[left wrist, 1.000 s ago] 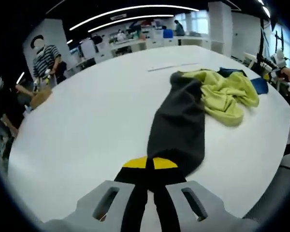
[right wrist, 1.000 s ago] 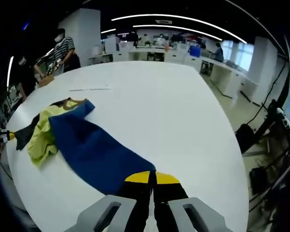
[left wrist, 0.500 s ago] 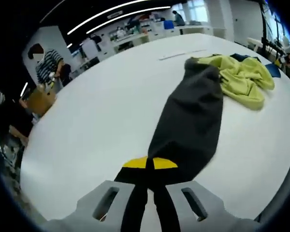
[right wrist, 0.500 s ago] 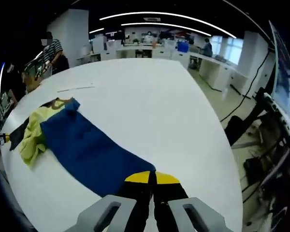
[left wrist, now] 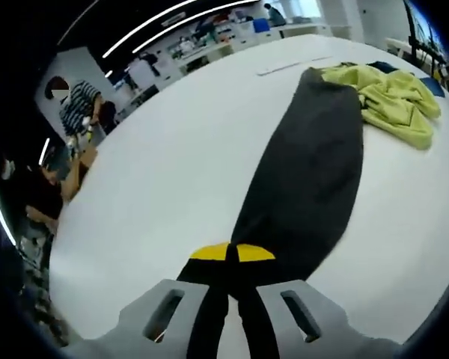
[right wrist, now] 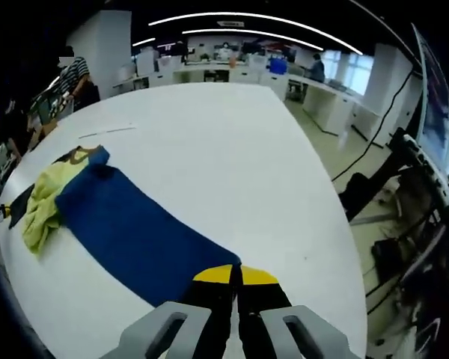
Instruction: Fold the garment on the visible template until the final outline fits inside the template.
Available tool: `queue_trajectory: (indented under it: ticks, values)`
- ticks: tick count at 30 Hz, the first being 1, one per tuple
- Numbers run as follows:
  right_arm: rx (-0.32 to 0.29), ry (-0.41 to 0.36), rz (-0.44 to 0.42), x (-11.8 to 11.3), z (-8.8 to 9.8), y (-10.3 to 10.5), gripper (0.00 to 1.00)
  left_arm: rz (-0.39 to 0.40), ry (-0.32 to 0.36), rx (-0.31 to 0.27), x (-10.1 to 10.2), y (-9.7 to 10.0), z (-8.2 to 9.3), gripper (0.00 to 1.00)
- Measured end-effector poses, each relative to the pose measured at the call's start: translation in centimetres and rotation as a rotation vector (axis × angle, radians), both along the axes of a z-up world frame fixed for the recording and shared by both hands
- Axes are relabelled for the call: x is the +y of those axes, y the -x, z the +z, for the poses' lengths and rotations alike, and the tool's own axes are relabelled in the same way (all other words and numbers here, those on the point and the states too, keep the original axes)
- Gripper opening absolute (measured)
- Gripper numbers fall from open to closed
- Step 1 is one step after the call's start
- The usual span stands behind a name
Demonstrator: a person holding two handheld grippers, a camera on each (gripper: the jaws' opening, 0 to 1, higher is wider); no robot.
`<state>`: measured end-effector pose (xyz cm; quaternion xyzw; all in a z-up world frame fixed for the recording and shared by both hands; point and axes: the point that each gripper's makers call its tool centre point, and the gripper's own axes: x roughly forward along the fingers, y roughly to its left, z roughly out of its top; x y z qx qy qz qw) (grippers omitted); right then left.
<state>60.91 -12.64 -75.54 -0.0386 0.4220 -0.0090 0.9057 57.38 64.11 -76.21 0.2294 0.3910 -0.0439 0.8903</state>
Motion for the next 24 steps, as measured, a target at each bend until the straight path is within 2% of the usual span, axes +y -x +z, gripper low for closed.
queue_trajectory:
  ticks: [7,9,16,24]
  values:
    - [0.001,0.043,-0.021,-1.9,-0.1,0.2,0.0,0.042,-0.03,0.013,2.1,0.2,0.1,0.0]
    - [0.008,0.04,-0.03,-1.6,-0.3,0.1,0.0,0.047,-0.02,0.013,2.3,0.0,0.2,0.0]
    - [0.021,0.058,-0.024,-2.0,-0.7,0.2,0.0,0.032,-0.017,0.026,2.2,-0.7,0.6,0.0]
    - [0.027,0.055,-0.022,-2.7,-1.1,0.0,0.0,0.054,0.007,0.041,2.5,-0.6,0.3,0.0]
